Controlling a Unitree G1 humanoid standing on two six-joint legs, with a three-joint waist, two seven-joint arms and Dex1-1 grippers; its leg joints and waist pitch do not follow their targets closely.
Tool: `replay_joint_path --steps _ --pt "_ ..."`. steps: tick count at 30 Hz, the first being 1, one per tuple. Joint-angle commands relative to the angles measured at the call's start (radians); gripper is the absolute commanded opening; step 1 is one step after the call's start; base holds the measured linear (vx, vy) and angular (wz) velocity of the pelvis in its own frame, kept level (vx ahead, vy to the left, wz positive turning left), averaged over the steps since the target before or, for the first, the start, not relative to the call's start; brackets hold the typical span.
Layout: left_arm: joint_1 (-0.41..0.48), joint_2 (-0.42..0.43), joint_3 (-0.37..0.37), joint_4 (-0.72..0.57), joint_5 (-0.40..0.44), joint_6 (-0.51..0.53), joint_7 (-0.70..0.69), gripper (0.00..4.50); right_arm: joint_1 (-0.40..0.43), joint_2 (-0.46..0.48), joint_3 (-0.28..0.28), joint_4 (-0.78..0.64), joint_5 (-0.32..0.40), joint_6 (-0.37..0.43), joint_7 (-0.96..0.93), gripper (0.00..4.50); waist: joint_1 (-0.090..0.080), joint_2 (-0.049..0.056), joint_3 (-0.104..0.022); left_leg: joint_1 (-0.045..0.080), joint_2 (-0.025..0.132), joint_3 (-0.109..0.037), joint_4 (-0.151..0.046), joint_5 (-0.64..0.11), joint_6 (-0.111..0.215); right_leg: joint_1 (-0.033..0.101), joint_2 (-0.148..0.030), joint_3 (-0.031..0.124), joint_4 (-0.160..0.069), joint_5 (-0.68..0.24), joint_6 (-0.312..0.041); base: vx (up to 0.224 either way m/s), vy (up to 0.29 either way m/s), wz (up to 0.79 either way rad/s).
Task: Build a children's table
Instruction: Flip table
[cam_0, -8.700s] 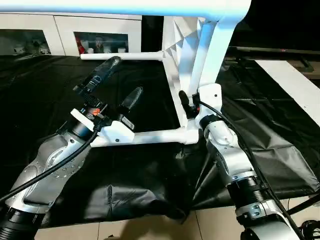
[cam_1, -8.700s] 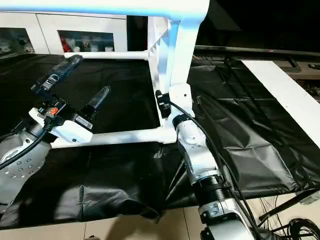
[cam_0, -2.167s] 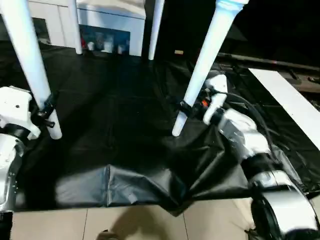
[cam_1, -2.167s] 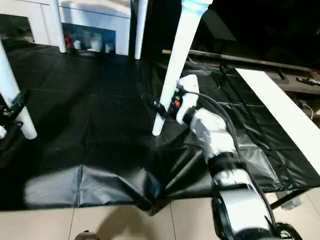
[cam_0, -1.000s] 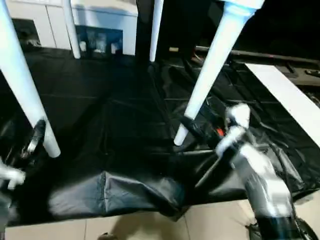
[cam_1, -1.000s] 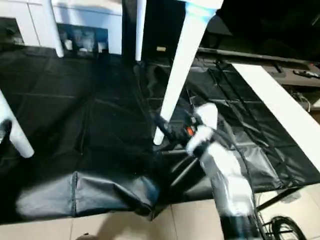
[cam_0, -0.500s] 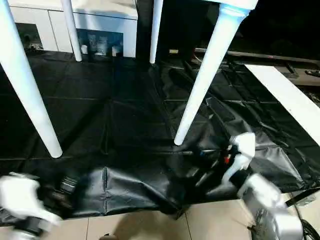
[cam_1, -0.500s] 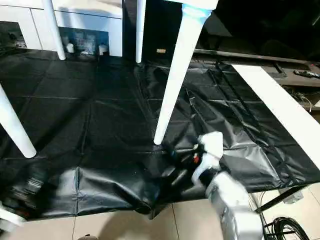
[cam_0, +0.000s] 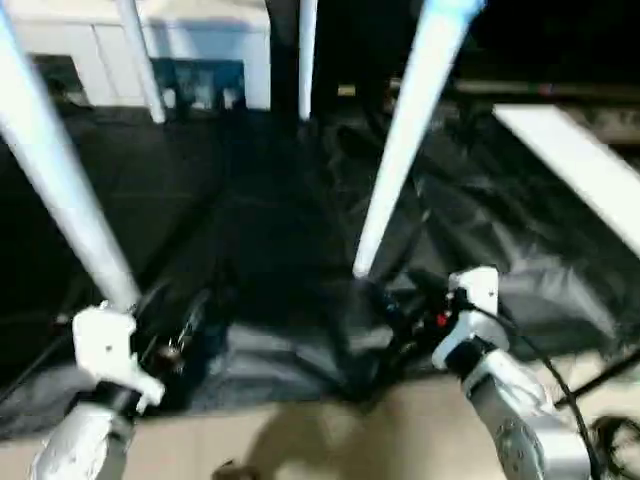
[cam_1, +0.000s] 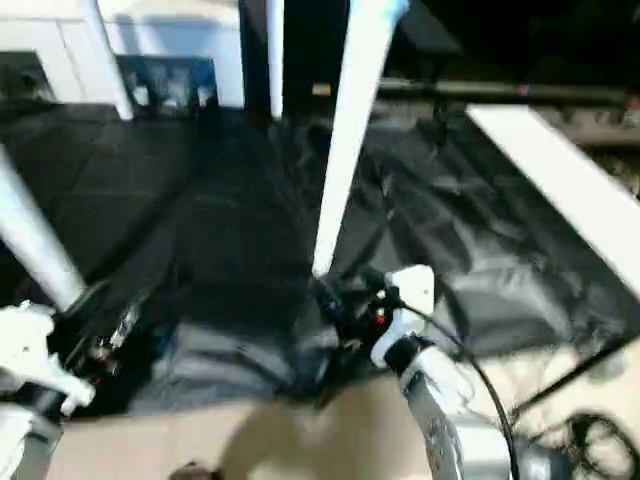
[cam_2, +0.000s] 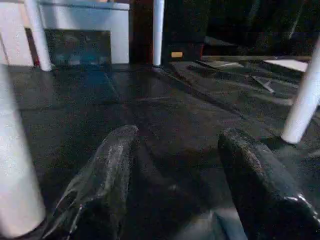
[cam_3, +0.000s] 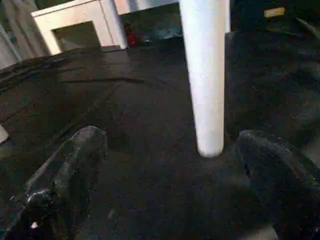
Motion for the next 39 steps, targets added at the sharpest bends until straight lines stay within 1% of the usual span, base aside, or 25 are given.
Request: replay_joint_path --steps 1,2,3,4,5,6,7,9,10,11,12,15,19,20,21,22,23,24,26,27,29,31,34,36,39 --pt "-0.023 0.011 0.000 0.028 0.013 0.002 -0.003 2.98 0.003 0.009 -0.015 0.006 -0.015 -0.031 -0.027 4.50 -0.038 0.046 0.006 0.116 -0.021 0.007 -0.045 -0.802 -0.032 -0.018 0.018 -0.132 -0.189 -0.831 0.057 -0.261 0.070 -0.19" --pt "-0.028 0.011 0.001 0.033 0.014 0.001 -0.002 2.98 0.003 0.010 -0.016 0.009 -0.020 -0.037 -0.032 4.50 -0.022 0.066 0.009 0.019 0.029 0.003 -0.164 -0.953 -0.034 0.079 0.030 -0.140 0.002 -0.694 0.035 -0.259 0.064 -0.30" --pt "-0.041 0.010 0.004 0.042 0.016 0.005 0.004 2.98 0.002 0.012 -0.015 0.017 -0.032 -0.046 -0.043 4.50 0.116 0.083 0.022 -0.152 0.011 0.108 -0.256 -1.118 -0.129 0.207 0.033 -0.104 0.263 -0.511 -0.039 -0.247 0.047 -0.08" --pt "-0.047 0.008 0.006 0.047 0.015 0.005 0.008 2.98 0.002 0.015 -0.016 0.020 -0.031 -0.048 -0.044 4.50 0.161 0.065 0.011 -0.159 -0.008 0.149 -0.226 -1.111 -0.110 0.211 0.033 -0.093 0.280 -0.550 -0.031 -0.247 0.047 -0.08" --pt "-0.059 0.004 0.009 0.059 0.014 0.005 0.016 2.98 0.002 0.020 -0.018 0.027 -0.028 -0.052 -0.048 4.50 0.184 0.036 -0.023 -0.121 0.036 0.180 -0.085 -0.677 -0.094 0.194 -0.006 0.070 0.311 -0.934 0.036 -0.215 -0.078 0.16" --pt "-0.075 0.000 0.015 0.079 0.024 0.008 0.035 2.98 0.006 0.019 -0.012 0.032 -0.033 -0.063 -0.042 4.50 0.059 -0.046 0.025 0.060 -0.017 0.021 0.224 -0.216 -0.021 -0.027 -0.113 0.170 -0.102 -1.425 0.094 -0.022 -0.192 0.26" --pt "-0.083 0.000 0.016 0.094 0.029 0.002 0.040 2.98 0.011 0.018 -0.003 0.035 -0.038 -0.073 -0.036 4.50 0.114 -0.021 0.035 -0.008 -0.021 -0.045 0.235 -0.087 0.023 0.041 -0.100 0.249 -0.099 -1.285 -0.031 -0.022 -0.192 0.26" --pt "-0.083 -0.004 0.009 0.095 0.053 -0.001 0.058 2.98 0.019 0.013 0.017 0.040 -0.036 -0.087 -0.009 4.50 0.154 0.008 0.045 0.031 -0.052 -0.096 0.211 -0.182 -0.029 0.081 -0.091 0.245 -0.062 -1.096 -0.126 -0.048 0.016 0.30" --pt "-0.081 -0.001 0.005 0.093 0.067 -0.004 0.062 2.98 0.017 0.012 0.025 0.047 -0.042 -0.097 -0.003 4.50 0.155 0.026 0.023 0.114 -0.025 -0.093 0.110 -0.321 -0.043 0.067 -0.070 0.194 -0.029 -0.839 -0.163 -0.106 0.081 0.31" --pt "-0.081 0.000 0.004 0.093 0.069 -0.005 0.063 2.98 0.017 0.012 0.026 0.047 -0.043 -0.098 -0.003 4.50 0.155 0.026 0.023 0.114 -0.025 -0.093 0.110 -0.321 -0.043 0.067 -0.070 0.194 -0.029 -0.839 -0.163 -0.134 0.071 0.26" --pt "-0.077 -0.007 0.006 0.089 0.077 -0.004 0.078 2.98 0.007 0.012 0.037 0.066 -0.047 -0.105 0.012 4.50 0.113 0.051 -0.017 0.130 0.040 -0.148 -0.058 -0.487 -0.057 0.102 0.009 0.098 0.089 -0.292 -0.160 -0.091 0.097 0.12" --pt "-0.072 -0.004 0.004 0.083 0.089 0.004 0.094 2.98 -0.011 0.012 0.051 0.090 -0.067 -0.128 0.023 4.50 0.050 0.080 -0.043 0.139 0.085 -0.212 -0.143 -0.420 0.025 0.112 0.023 0.013 0.120 -0.149 -0.113 -0.059 0.097 0.01" --pt "-0.061 -0.026 0.016 0.075 0.081 0.014 0.110 2.98 -0.051 0.013 0.041 0.161 -0.074 -0.160 0.025 4.50 0.000 0.044 -0.022 0.057 -0.085 -0.340 -0.221 -0.424 0.202 0.186 0.019 0.018 0.065 -0.313 -0.187 -0.075 -0.025 -0.10" --pt "-0.063 -0.030 0.021 0.079 0.069 0.019 0.112 2.98 -0.055 0.015 0.039 0.168 -0.069 -0.161 0.026 4.50 0.005 0.012 -0.012 -0.016 -0.189 -0.308 -0.171 -0.381 0.155 0.223 -0.044 0.044 -0.038 -0.456 -0.252 -0.149 -0.100 0.12" --pt "-0.065 -0.028 0.022 0.081 0.077 0.020 0.118 2.98 -0.060 0.017 0.035 0.175 -0.062 -0.164 0.028 4.50 0.018 -0.033 -0.024 0.016 -0.204 -0.206 0.047 -0.292 0.070 0.193 -0.167 0.053 -0.183 -0.665 -0.284 -0.133 -0.122 0.34" --pt "-0.061 -0.030 0.022 0.080 0.084 0.019 0.124 2.98 -0.065 0.025 0.020 0.186 -0.039 -0.153 0.025 4.50 0.016 -0.017 -0.017 0.052 -0.135 -0.111 0.104 -0.172 0.036 0.184 -0.177 0.097 -0.185 -0.658 -0.251 -0.133 -0.122 0.34" --pt "-0.052 -0.033 0.019 0.072 0.095 0.023 0.135 2.98 -0.067 0.021 0.021 0.193 -0.045 -0.166 0.025 4.50 0.021 -0.034 0.010 0.024 -0.122 -0.089 0.086 -0.139 0.045 0.203 -0.176 0.082 -0.169 -0.586 -0.190 -0.058 -0.132 0.10" --pt "-0.043 -0.041 0.018 0.062 0.107 0.039 0.159 2.98 -0.074 0.015 0.024 0.209 -0.065 -0.187 0.017 4.50 0.052 -0.027 0.009 0.046 -0.102 -0.073 0.013 -0.078 0.044 0.213 -0.151 0.056 -0.155 -0.446 -0.062 -0.006 -0.138 -0.12" --pt "-0.040 -0.044 0.018 0.058 0.111 0.053 0.173 2.98 -0.080 0.010 0.028 0.220 -0.085 -0.199 0.006 4.50 0.076 0.003 -0.023 0.092 -0.024 -0.087 -0.067 -0.084 0.106 0.221 -0.139 0.041 -0.124 -0.206 0.006 0.005 -0.129 -0.07" --pt "-0.036 -0.038 0.013 0.053 0.128 0.047 0.178 2.98 -0.088 0.011 0.027 0.232 -0.096 -0.206 -0.004 4.50 0.071 0.018 -0.034 0.111 0.054 -0.129 -0.105 -0.119 0.164 0.195 -0.099 0.021 -0.064 -0.058 0.036 0.018 -0.081 -0.01" --pt "-0.036 -0.036 0.010 0.050 0.135 0.041 0.177 2.98 -0.094 0.013 0.029 0.238 -0.099 -0.211 -0.003 4.50 0.065 0.016 -0.031 0.141 0.106 -0.146 -0.102 -0.104 0.250 0.144 -0.152 0.061 -0.021 0.061 0.001 0.021 -0.085 0.02" --pt "-0.051 -0.041 0.005 0.036 0.136 0.077 0.184 2.98 -0.121 0.022 0.022 0.245 -0.084 -0.214 -0.001 4.50 0.093 0.005 -0.012 0.093 -0.022 -0.063 -0.067 -0.136 0.131 0.180 -0.146 0.066 -0.069 0.145 0.072 0.036 -0.091 0.08" --pt "-0.062 -0.038 -0.002 0.036 0.141 0.077 0.174 2.98 -0.138 0.021 0.029 0.253 -0.092 -0.226 0.001 4.50 0.105 0.016 -0.021 0.102 -0.007 -0.063 -0.077 -0.140 0.078 0.184 -0.100 0.048 -0.068 0.085 0.142 0.007 -0.018 0.01" --pt "-0.091 -0.037 -0.019 0.060 0.131 0.067 0.156 2.98 -0.144 0.016 0.041 0.268 -0.129 -0.254 -0.006 4.50 0.092 0.044 -0.027 0.118 0.051 -0.090 -0.105 -0.220 0.093 0.168 -0.113 0.052 -0.040 0.095 0.070 0.000 0.000 0.00" --pt "-0.157 -0.030 -0.049 0.142 0.131 0.026 0.119 2.98 -0.135 0.049 0.008 0.277 -0.105 -0.258 -0.051 4.50 0.087 0.043 -0.025 0.121 0.032 -0.070 -0.103 -0.275 0.069 0.166 -0.127 0.065 -0.058 0.054 -0.013 0.000 0.000 0.00"
